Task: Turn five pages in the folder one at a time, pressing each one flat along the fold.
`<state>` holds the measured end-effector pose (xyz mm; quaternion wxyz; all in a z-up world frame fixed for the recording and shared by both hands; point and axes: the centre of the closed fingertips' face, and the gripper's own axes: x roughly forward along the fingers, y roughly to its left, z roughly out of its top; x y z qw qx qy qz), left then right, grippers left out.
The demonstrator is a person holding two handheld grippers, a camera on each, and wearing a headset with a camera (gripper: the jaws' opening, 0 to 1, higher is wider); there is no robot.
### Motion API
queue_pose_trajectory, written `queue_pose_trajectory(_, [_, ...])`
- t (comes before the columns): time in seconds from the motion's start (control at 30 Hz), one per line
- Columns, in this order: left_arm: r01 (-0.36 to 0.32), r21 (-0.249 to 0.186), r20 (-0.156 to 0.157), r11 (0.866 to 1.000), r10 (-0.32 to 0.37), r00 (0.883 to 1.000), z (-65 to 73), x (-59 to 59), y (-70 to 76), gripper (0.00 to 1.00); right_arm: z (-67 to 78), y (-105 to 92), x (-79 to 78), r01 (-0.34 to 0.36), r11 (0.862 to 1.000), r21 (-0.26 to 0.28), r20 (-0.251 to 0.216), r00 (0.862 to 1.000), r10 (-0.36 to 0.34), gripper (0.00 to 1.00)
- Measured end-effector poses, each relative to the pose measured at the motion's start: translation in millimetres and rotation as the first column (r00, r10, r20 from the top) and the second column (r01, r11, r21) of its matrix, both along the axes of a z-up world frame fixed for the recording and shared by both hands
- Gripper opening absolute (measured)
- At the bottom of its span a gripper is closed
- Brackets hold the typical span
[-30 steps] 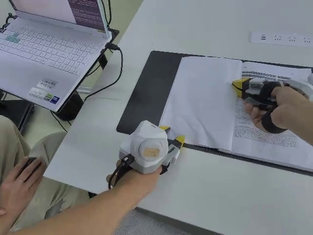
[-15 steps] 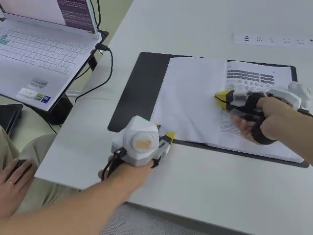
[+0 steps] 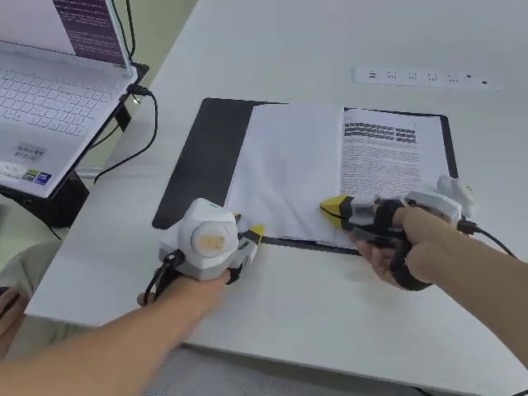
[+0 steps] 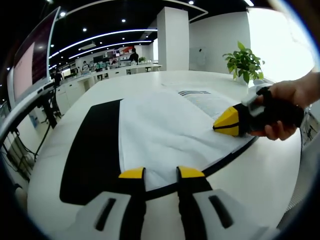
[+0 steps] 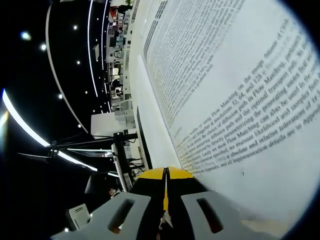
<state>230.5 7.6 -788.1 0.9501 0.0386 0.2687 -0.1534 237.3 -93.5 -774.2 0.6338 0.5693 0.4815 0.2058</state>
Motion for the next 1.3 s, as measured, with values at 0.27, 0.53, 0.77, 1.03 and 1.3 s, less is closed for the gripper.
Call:
queue_pose_trajectory(0.27, [-0.004,-0.003,-0.002,1.000,0.004,1.000,0.0,-0.1,0.4,0.23,-5.7,-5.9,-28.6,0.007,1.000,0.017,-0.025,1.000,-0.006,0.00])
queue_pose_trajectory(0.53, [-0.015,0.003,-0.034,1.000,0.015,0.999,0.5,0.8,0.9,0.23,-9.7,-21.5,-48.1,-0.001,1.000,-0.028,-0.037,0.999,0.000,0.00])
queue_pose_trajectory(0.77, [-0.042,-0.023,-0.052,0.999,0.041,0.998,24.7,-3.1,2.6,0.20,45.5,-46.5,-64.3,-0.007,0.998,-0.067,0.142,0.990,0.016,0.00])
queue_pose_trajectory(1.03, [-0.109,-0.149,-0.047,0.983,0.103,0.994,82.4,-34.8,3.9,0.40,106.2,-120.5,-70.9,0.187,0.913,-0.362,0.492,0.871,0.017,0.05])
queue_pose_trajectory(1.3, [-0.121,-0.153,0.047,0.981,0.129,0.990,123.1,-68.5,11.8,0.65,137.5,-176.7,-85.0,0.386,0.681,-0.623,0.688,0.685,0.241,0.41])
